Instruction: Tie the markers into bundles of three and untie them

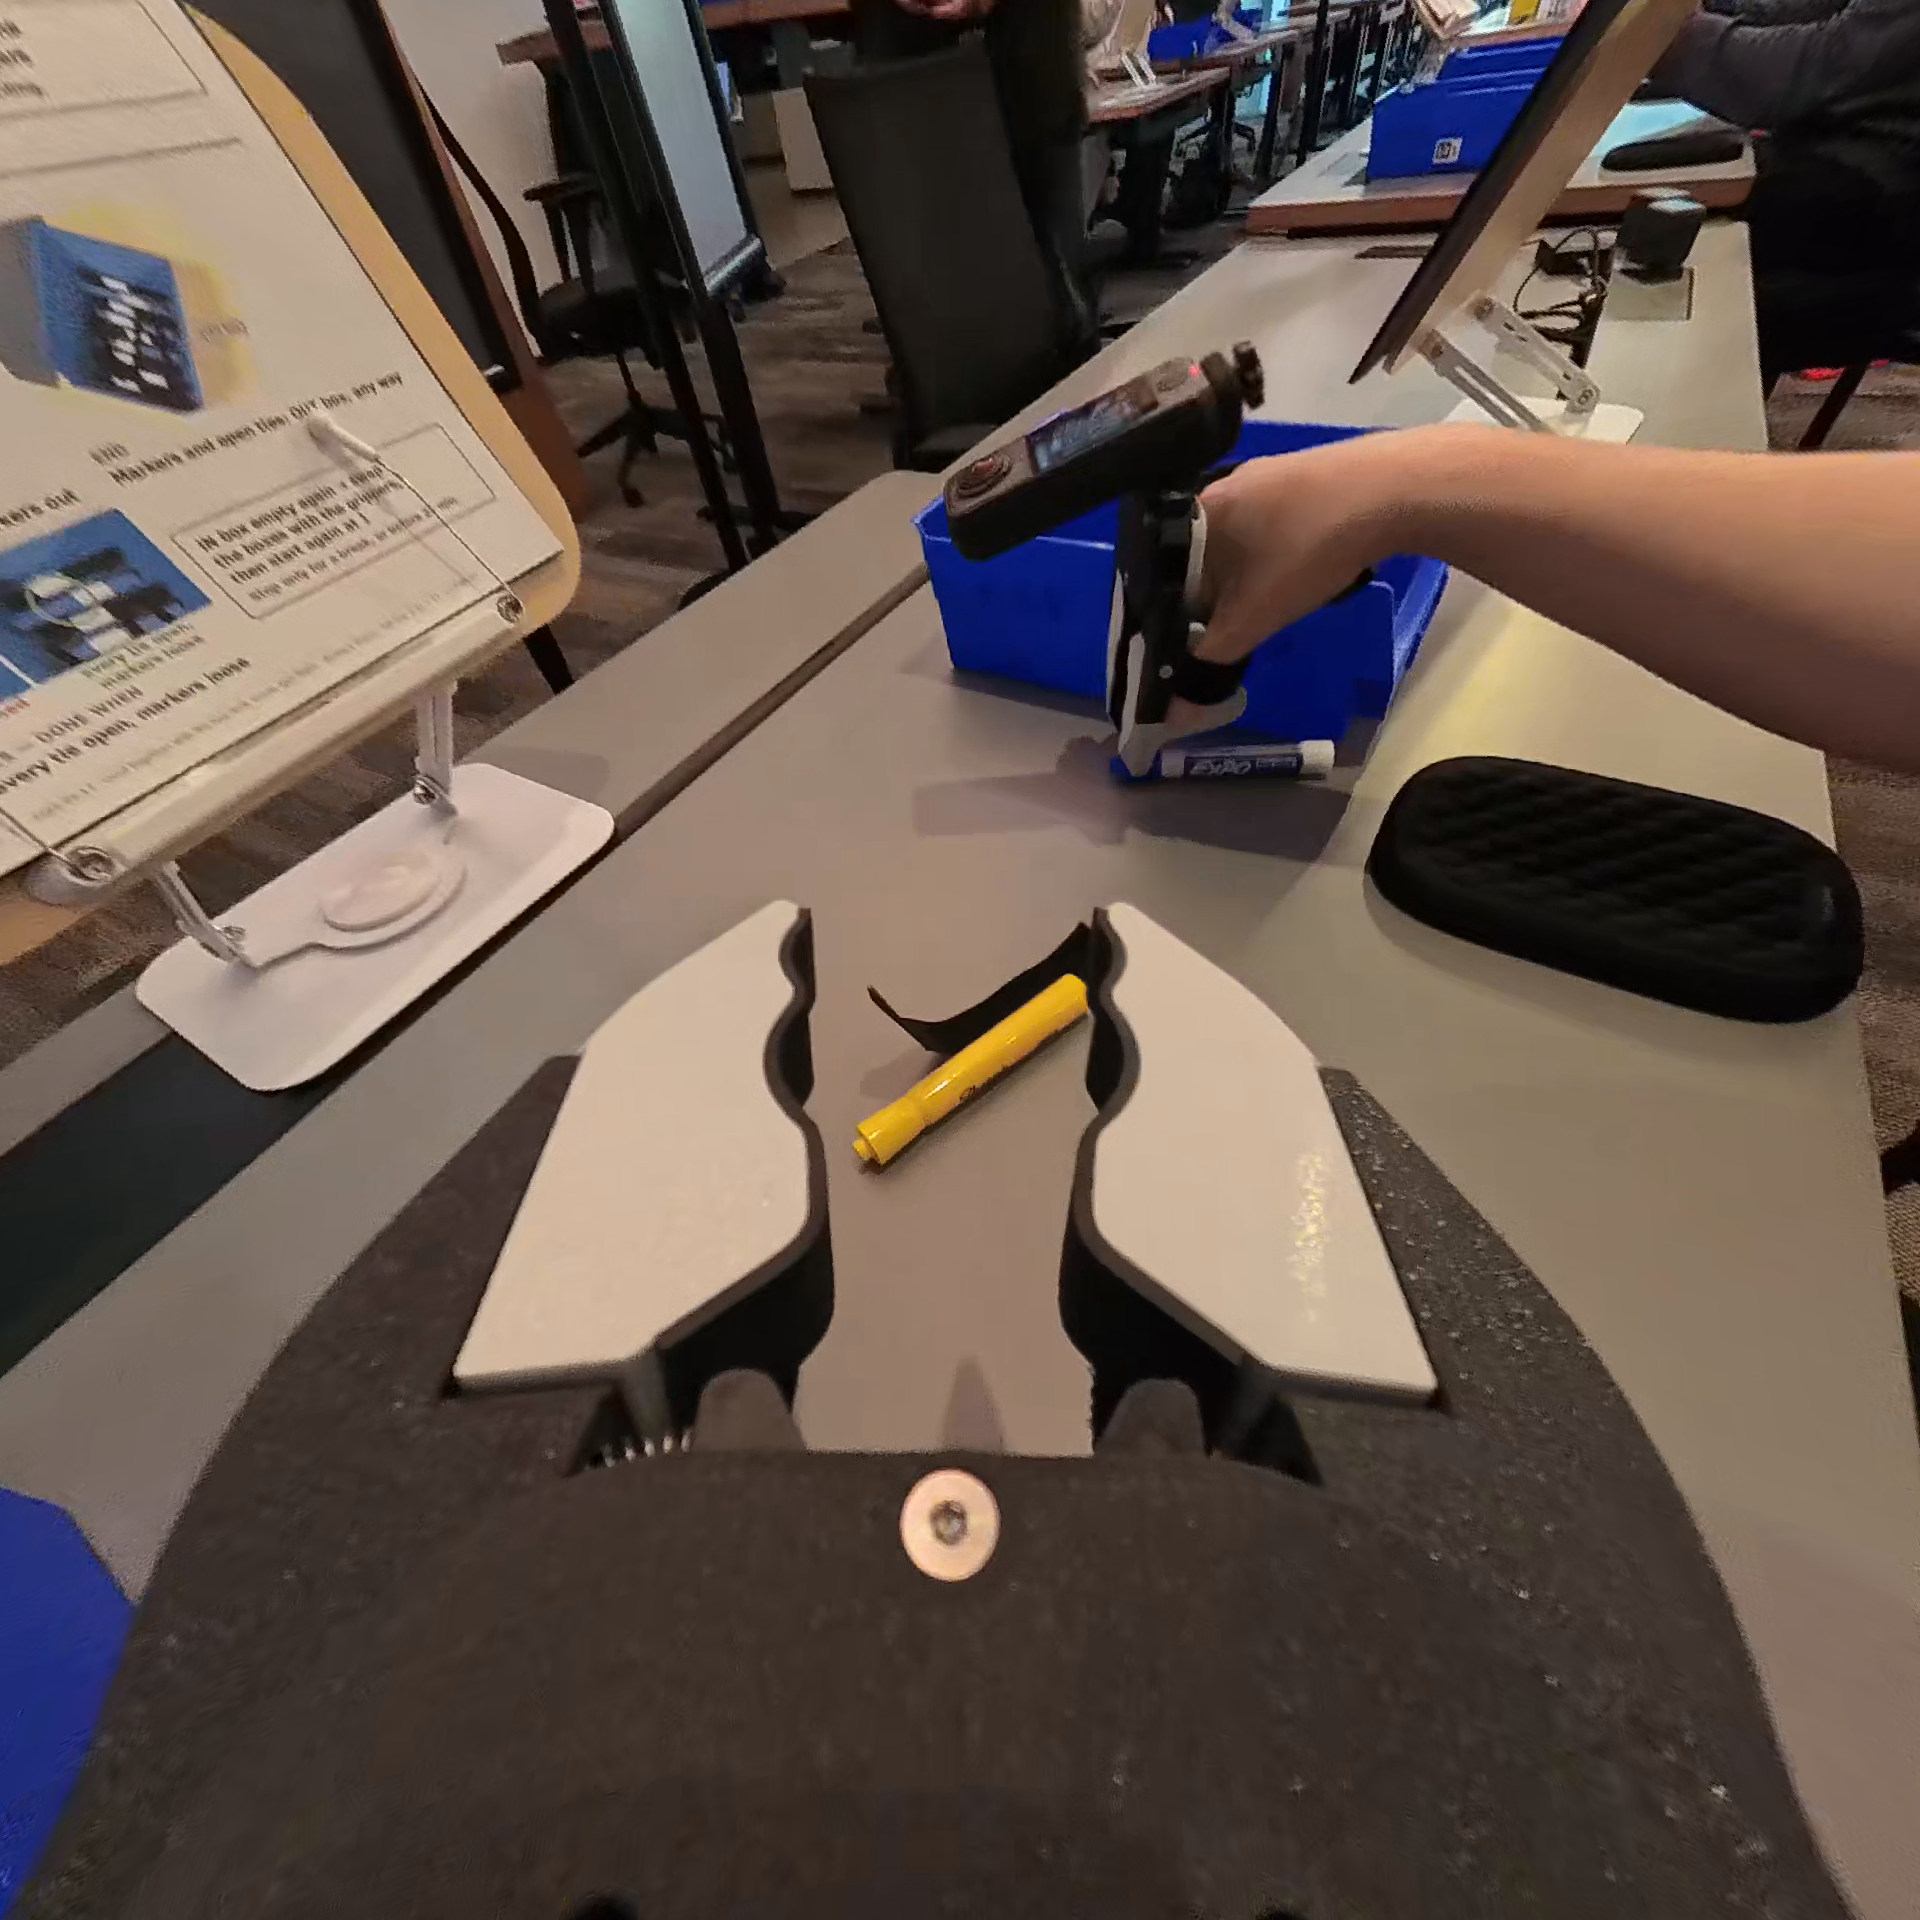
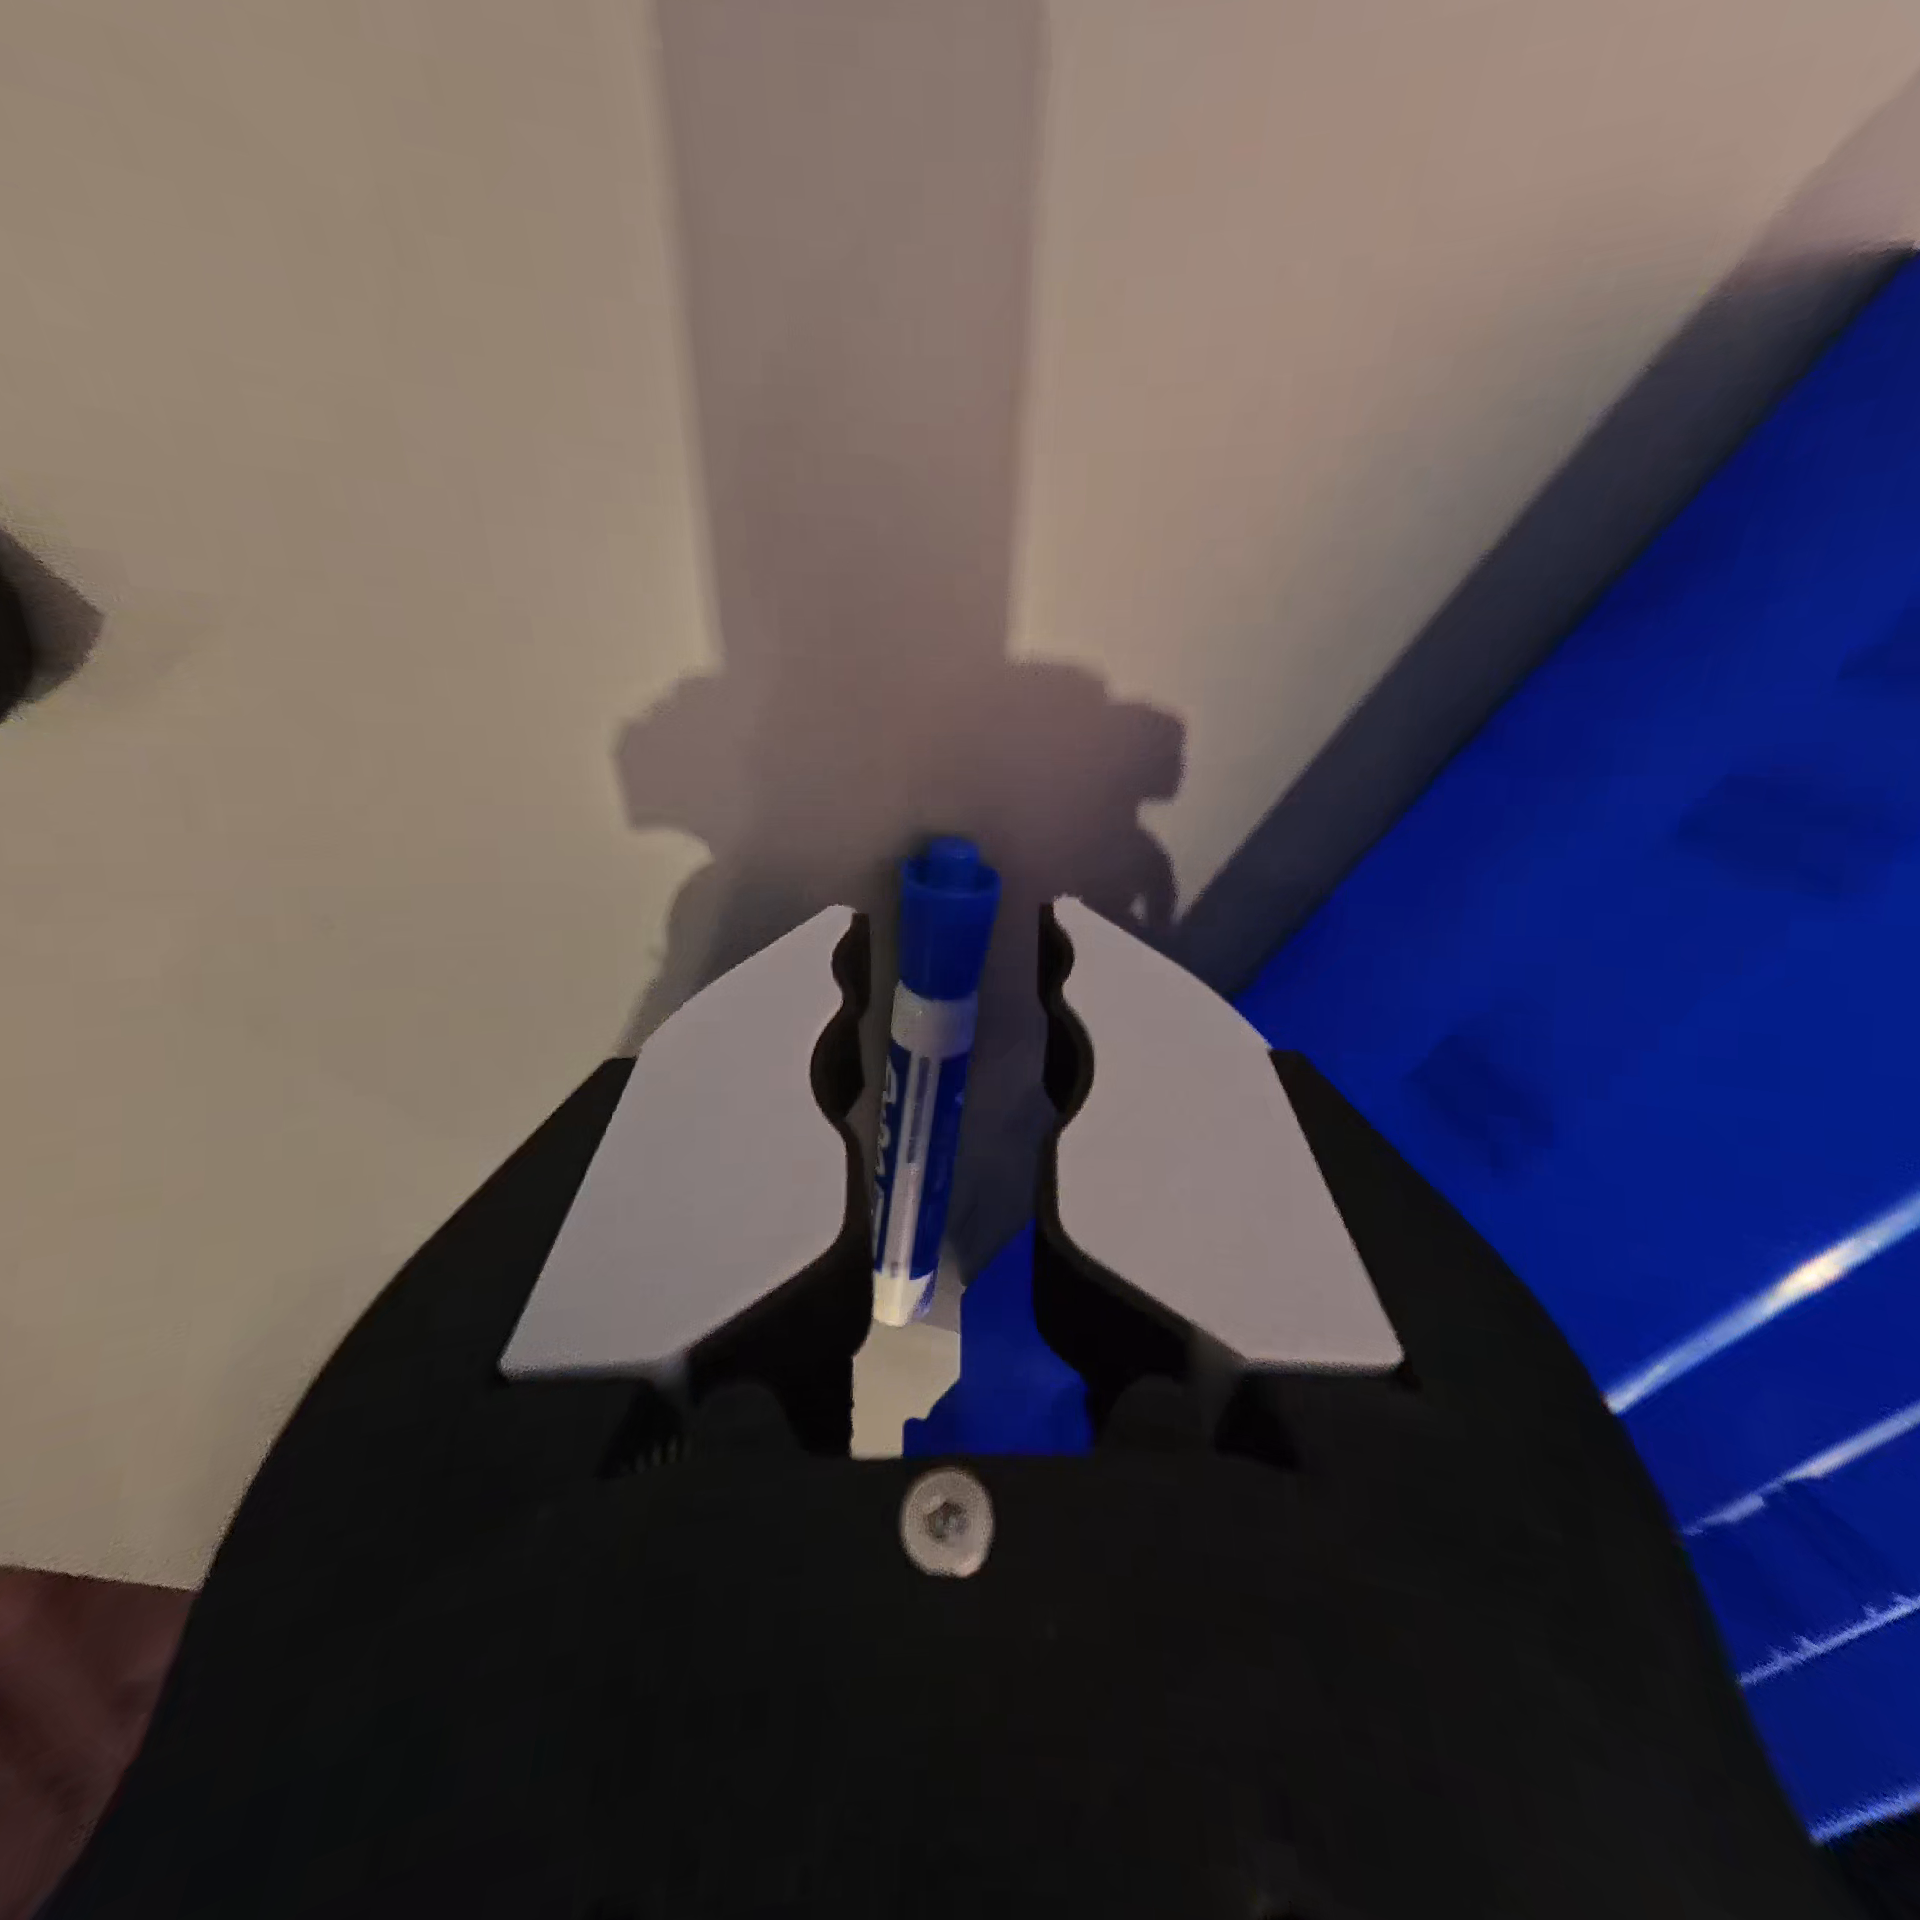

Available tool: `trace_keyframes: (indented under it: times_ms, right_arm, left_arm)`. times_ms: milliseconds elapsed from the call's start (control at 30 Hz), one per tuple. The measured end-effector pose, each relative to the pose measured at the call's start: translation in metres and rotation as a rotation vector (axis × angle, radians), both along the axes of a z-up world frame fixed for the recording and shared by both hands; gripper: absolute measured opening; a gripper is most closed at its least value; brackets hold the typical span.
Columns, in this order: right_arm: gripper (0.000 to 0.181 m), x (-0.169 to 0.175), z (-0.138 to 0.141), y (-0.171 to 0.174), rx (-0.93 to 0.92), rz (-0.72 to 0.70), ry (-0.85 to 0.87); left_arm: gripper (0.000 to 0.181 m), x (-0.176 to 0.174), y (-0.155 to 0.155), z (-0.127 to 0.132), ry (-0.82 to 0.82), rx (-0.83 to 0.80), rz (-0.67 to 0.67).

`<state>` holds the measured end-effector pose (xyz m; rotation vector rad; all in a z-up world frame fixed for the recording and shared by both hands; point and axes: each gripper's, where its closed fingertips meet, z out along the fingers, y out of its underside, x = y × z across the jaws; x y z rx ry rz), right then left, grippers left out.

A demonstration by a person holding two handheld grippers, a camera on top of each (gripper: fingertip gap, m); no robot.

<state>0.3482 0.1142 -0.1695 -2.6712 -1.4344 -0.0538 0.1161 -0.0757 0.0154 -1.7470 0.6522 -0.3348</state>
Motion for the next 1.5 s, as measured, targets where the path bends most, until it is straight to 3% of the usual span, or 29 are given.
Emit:
trace_keyframes:
  times_ms: [133, 167, 300, 400, 567, 667, 733, 867, 1000, 1300, 1400, 1500]
  right_arm:
    - [0.033, 0.006, -0.01, -0.003, -0.043, 0.005, -0.103]
    - [0.023, 0.007, -0.013, -0.007, -0.073, 0.007, -0.113]
    - [0.02, -0.005, -0.011, -0.019, -0.152, 0.016, -0.022]
    - [0.02, -0.042, 0.024, -0.016, -0.08, 0.021, 0.251]
    - [0.019, -0.121, 0.13, -0.028, 0.0, 0.093, 0.88]
    - [0.019, -0.156, 0.177, -0.042, -0.019, 0.12, 1.187]
    - [0.018, -0.174, 0.196, -0.045, -0.031, 0.094, 1.337]
    - [0.019, -0.206, 0.204, -0.053, -0.046, 0.047, 1.494]
    - [0.019, -0.231, 0.205, -0.072, -0.024, 0.068, 1.537]
    - [0.019, -0.247, 0.203, -0.099, 0.053, 0.179, 1.44]
    - [0.019, -0.241, 0.185, -0.094, 0.072, 0.217, 1.297]
    - [0.018, -0.229, 0.153, -0.107, -0.077, 0.295, 1.075]
  left_arm:
    - [0.05, -0.005, 0.0, -0.008, -0.03, -0.018, -0.007]
    - [0.05, -0.005, 0.001, -0.009, -0.032, -0.022, -0.008]
    - [0.05, -0.008, 0.003, -0.02, -0.026, -0.031, -0.005]
    - [0.05, -0.008, 0.006, -0.029, -0.029, -0.034, -0.011]
    - [0.051, -0.002, 0.022, -0.035, -0.048, -0.084, -0.037]
    - [0.052, -0.003, 0.038, -0.027, -0.018, -0.053, 0.012]
    - [0.054, -0.005, 0.049, -0.021, 0.029, -0.015, 0.078]
    - [0.054, -0.004, 0.065, -0.012, 0.074, 0.05, 0.209]
    - [0.055, -0.011, 0.082, -0.027, 0.203, 0.027, 0.338]
    - [0.051, -0.005, 0.089, -0.048, 0.151, -0.064, 0.314]
    - [0.056, -0.01, 0.071, -0.057, 0.165, -0.105, 0.305]
    - [0.059, -0.023, 0.038, -0.054, 0.107, -0.099, 0.307]
